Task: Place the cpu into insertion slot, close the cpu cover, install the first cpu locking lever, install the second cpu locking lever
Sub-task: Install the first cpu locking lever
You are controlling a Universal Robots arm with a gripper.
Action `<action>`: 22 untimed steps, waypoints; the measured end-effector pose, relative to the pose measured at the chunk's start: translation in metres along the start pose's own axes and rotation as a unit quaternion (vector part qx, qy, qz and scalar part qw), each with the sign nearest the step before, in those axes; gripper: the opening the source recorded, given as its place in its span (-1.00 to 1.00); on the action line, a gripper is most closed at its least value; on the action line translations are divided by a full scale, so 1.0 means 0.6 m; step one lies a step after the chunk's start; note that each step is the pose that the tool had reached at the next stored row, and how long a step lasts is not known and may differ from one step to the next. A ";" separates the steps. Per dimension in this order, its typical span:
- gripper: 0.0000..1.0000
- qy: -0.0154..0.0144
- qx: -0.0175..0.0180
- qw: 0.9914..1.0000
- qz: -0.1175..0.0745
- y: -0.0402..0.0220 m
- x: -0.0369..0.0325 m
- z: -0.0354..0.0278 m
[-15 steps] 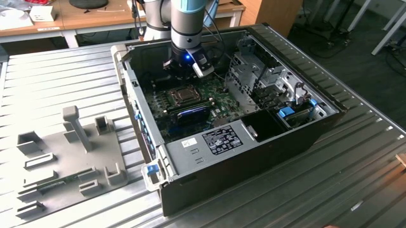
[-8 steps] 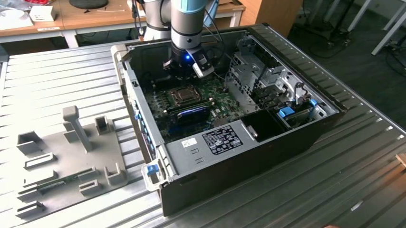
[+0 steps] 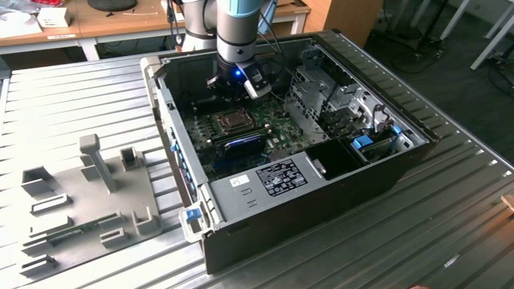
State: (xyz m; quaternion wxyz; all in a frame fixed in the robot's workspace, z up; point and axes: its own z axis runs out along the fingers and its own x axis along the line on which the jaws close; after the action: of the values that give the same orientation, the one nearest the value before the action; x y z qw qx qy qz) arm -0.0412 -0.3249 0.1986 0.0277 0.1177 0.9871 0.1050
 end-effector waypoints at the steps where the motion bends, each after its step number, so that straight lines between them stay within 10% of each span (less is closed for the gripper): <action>1: -0.80 0.000 0.000 1.000 0.000 0.000 0.000 0.000; 22: -0.80 0.000 0.000 1.000 0.000 0.006 -0.006 0.002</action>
State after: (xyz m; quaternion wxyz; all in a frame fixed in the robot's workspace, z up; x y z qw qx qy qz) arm -0.0369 -0.3223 0.1980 0.0276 0.1176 0.9871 0.1050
